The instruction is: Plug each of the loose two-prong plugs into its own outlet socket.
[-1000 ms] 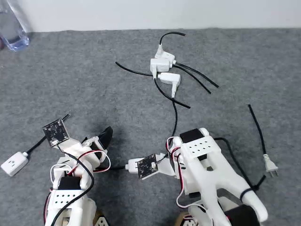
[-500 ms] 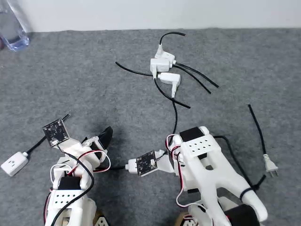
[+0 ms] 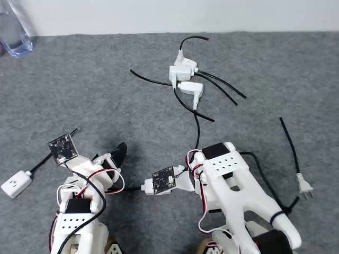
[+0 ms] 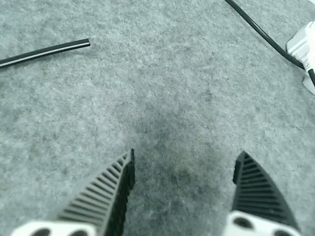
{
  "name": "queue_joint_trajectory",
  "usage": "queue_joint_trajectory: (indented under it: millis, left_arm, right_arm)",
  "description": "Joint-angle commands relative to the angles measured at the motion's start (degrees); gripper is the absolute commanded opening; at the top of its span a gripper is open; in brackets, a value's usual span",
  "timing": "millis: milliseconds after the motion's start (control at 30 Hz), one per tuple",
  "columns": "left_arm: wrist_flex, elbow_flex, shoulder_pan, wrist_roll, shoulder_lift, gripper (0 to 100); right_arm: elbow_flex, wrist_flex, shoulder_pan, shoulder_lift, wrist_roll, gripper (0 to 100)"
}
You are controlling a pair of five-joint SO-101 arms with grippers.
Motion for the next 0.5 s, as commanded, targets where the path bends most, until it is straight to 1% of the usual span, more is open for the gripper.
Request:
queue_joint_trajectory:
  millis: [0, 67, 267, 467]
  left_arm:
    - [-1.41, -0.31, 0.18, -0.18, -0.62, 31]
    - [-1.41, -0.31, 0.18, -0.18, -0.62, 31]
    - [-1.41, -0.31, 0.18, -0.18, -0.62, 31]
    - [-1.41, -0.31, 0.18, -0.18, -0.62, 31]
  right_arm:
    - [-2.46, -0.57, -0.22, 0.13, -0.62, 21.6]
    - [-1.93, -1.63, -0.22, 0.13, -0.88, 21.6]
    - [5.27, -9.71, -0.31, 0.13, -0.88, 21.6]
    - [6.24, -11.21, -0.13, 0.13, -0.97, 21.6]
